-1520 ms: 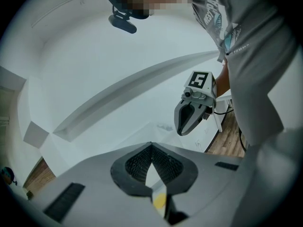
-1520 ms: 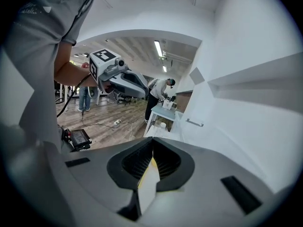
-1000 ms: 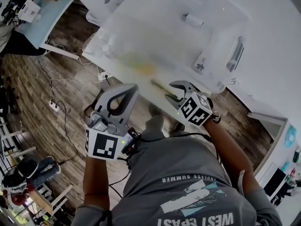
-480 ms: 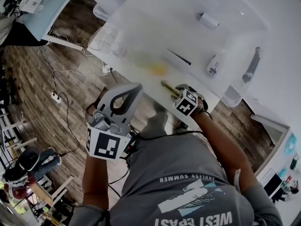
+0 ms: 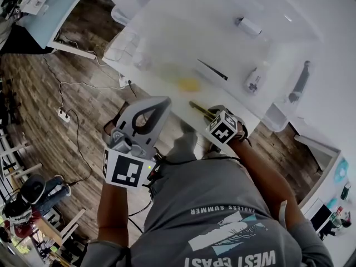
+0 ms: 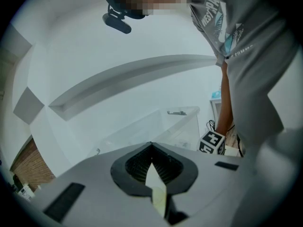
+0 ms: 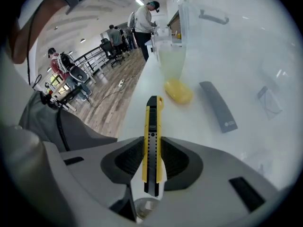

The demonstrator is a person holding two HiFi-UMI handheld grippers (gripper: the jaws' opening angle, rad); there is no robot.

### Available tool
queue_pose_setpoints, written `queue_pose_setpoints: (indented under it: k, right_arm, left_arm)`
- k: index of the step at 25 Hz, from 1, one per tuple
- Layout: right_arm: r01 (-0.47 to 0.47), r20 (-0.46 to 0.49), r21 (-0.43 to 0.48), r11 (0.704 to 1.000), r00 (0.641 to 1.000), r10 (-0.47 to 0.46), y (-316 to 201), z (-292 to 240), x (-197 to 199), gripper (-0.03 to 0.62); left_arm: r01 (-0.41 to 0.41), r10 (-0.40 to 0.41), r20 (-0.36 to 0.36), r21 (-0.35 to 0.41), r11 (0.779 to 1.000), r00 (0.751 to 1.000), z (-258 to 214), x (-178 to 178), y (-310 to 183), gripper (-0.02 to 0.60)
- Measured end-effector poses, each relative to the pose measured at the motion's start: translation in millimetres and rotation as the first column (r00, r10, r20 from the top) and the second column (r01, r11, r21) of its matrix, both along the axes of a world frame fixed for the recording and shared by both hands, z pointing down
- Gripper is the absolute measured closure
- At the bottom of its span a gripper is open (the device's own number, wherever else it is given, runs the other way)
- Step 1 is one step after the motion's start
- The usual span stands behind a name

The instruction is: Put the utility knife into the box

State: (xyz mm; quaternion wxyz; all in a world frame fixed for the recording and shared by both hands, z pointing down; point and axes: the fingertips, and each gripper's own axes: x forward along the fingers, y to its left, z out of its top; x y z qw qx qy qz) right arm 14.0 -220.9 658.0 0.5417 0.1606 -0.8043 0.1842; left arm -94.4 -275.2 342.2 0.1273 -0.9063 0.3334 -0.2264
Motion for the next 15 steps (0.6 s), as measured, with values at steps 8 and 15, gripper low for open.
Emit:
queue_pose_setpoints:
  k: [8, 15]
  right_arm:
    - [-0.029, 0.241, 0.099, 0.995, 0.97, 0.004, -0.3, -154.1, -22.4, 0.473]
    - [-0.068, 0.451, 0.252, 0.965, 0.891, -0.056, -13.1, -297.3, -38.1, 0.473]
  left_arm:
    - [-0.008, 0.008, -0.007, 0.018, 1.0, 1.0, -2.8, -5.7, -8.9, 0.574]
    - [-0.002, 0.003, -0.027, 0.037, 0.999, 1.0, -5.6, -8.5, -14.6, 0.574]
